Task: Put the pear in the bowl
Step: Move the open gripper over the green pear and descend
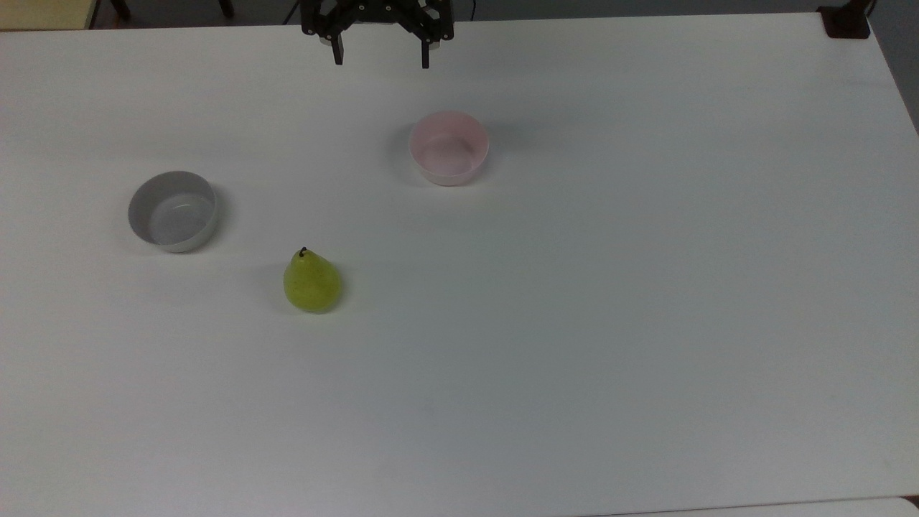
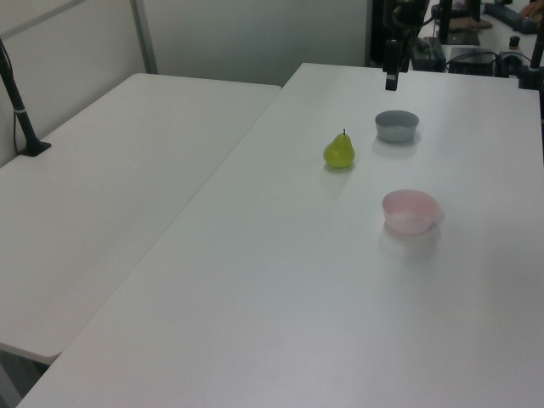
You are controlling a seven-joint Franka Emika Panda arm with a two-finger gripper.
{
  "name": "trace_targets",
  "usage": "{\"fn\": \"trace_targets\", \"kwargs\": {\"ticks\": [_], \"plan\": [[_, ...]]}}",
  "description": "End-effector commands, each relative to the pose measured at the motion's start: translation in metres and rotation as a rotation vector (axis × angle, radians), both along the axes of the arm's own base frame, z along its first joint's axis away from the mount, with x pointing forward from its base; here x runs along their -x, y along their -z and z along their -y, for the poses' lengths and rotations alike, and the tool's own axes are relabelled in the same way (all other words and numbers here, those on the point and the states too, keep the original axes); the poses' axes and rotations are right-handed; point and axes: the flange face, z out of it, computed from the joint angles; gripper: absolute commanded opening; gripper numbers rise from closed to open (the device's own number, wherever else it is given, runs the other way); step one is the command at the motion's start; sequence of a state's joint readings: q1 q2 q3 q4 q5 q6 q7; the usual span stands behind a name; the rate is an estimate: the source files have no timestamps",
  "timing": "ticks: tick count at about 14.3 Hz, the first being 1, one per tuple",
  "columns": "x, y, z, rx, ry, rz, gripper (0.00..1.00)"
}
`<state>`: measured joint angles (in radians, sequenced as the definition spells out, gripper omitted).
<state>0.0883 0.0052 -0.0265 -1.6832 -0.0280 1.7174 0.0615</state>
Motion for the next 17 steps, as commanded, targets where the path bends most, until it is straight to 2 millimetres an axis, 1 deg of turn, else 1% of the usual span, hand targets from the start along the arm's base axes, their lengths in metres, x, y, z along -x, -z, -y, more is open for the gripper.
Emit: {"fn": "trace_targets", "kwargs": {"ticks": [1, 3, 5, 6, 7, 8, 9, 10, 11, 12, 14, 15, 16, 17], "plan": [[-0.01, 0.0, 0.007, 0.008, -0.012, 0.044, 1.0], [-0.016, 0.005, 0.009, 0.011, -0.013, 0.057, 1.0], [-0.025, 0.013, 0.009, 0.017, -0.091, 0.072, 1.0], [-0.031, 0.022, 0.012, 0.02, -0.125, 0.067, 1.0], [-0.038, 0.033, 0.022, 0.021, -0.121, 0.063, 1.0], [-0.056, 0.038, 0.038, 0.022, -0.101, 0.093, 1.0], [-0.074, 0.054, 0.042, 0.027, -0.099, 0.082, 1.0], [-0.084, 0.072, 0.05, 0.031, -0.088, 0.06, 1.0], [-0.092, 0.085, 0.058, 0.033, -0.079, 0.06, 1.0], [-0.101, 0.093, 0.059, 0.038, -0.088, 0.096, 1.0], [-0.113, 0.12, 0.063, 0.075, -0.11, 0.099, 1.0], [-0.119, 0.134, 0.073, 0.099, -0.109, 0.1, 1.0], [-0.124, 0.144, 0.081, 0.115, -0.112, 0.121, 1.0], [-0.127, 0.15, 0.081, 0.12, -0.116, 0.133, 1.0]]}}
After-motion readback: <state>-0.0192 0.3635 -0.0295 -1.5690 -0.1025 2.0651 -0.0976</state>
